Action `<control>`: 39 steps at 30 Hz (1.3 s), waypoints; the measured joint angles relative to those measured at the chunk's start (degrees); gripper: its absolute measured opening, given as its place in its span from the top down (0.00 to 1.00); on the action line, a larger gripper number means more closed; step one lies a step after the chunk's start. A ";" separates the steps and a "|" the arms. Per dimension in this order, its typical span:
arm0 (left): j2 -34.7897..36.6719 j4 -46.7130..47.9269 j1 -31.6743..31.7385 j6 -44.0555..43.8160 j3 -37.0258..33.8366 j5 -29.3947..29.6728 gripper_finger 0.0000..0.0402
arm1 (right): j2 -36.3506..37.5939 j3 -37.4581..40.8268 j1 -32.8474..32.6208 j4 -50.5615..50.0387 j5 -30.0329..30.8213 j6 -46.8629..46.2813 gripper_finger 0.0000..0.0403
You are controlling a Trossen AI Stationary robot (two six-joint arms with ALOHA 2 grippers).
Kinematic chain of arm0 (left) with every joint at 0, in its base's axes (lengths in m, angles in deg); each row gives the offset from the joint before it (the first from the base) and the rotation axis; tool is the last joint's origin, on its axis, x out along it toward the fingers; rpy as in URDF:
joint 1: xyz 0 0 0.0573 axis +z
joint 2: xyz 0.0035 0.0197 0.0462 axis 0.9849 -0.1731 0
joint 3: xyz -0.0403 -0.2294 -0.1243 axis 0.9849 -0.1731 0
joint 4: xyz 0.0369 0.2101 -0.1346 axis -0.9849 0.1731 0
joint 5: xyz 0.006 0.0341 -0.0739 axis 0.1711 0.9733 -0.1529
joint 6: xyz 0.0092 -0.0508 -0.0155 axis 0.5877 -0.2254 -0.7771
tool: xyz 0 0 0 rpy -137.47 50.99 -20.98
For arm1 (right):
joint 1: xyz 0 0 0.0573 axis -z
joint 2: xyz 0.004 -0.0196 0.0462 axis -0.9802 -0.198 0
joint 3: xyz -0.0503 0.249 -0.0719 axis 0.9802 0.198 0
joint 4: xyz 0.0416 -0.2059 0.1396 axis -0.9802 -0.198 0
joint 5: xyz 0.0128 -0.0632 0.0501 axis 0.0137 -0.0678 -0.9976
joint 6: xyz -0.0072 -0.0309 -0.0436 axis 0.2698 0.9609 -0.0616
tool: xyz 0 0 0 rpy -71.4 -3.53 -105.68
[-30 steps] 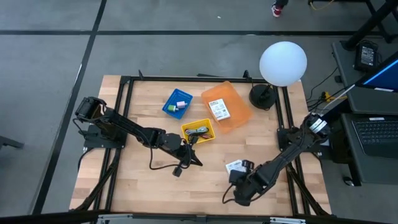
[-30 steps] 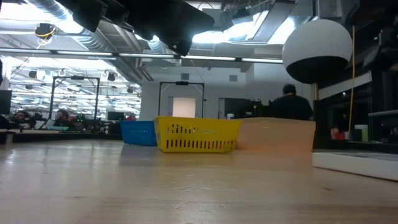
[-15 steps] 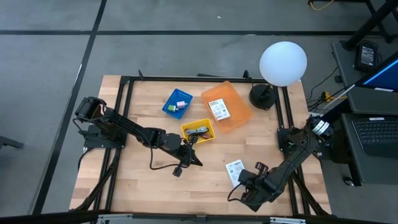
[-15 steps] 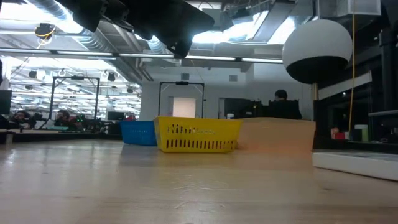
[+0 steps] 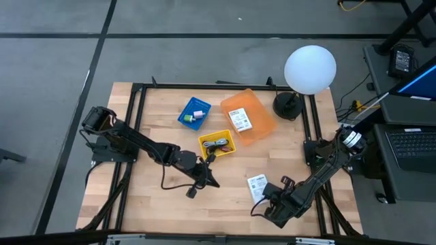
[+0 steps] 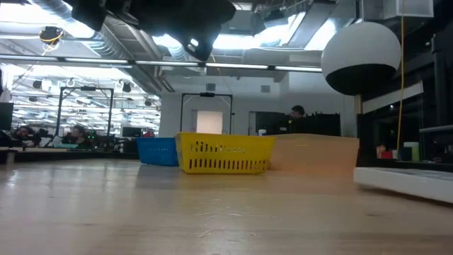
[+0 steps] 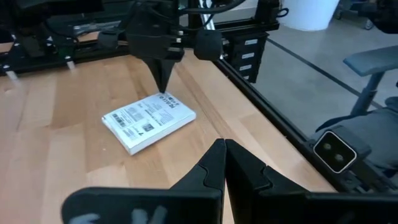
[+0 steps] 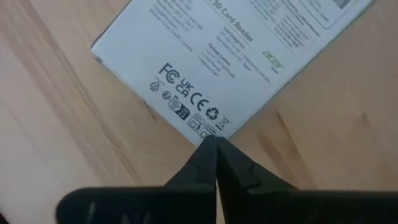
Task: Pick and place items into bin
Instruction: Put the white card reader box into the orange bin
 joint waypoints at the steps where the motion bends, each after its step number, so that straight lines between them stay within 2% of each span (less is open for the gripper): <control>1: 0.00 0.00 -0.10 0.01 0.00 0.09 0.99 | 0.00 0.00 0.00 0.24 0.18 0.01 1.00; 8: 0.00 0.00 -0.09 0.09 0.00 2.89 0.99 | 0.45 -0.42 0.02 0.36 0.20 -0.25 1.00; 28: 0.00 0.22 -0.09 0.57 0.00 2.98 0.99 | 1.94 1.48 0.04 3.26 0.70 -1.63 1.00; 39: 0.00 0.20 -0.09 0.02 0.00 3.15 0.99 | 2.45 6.20 0.02 11.03 1.29 -1.72 1.00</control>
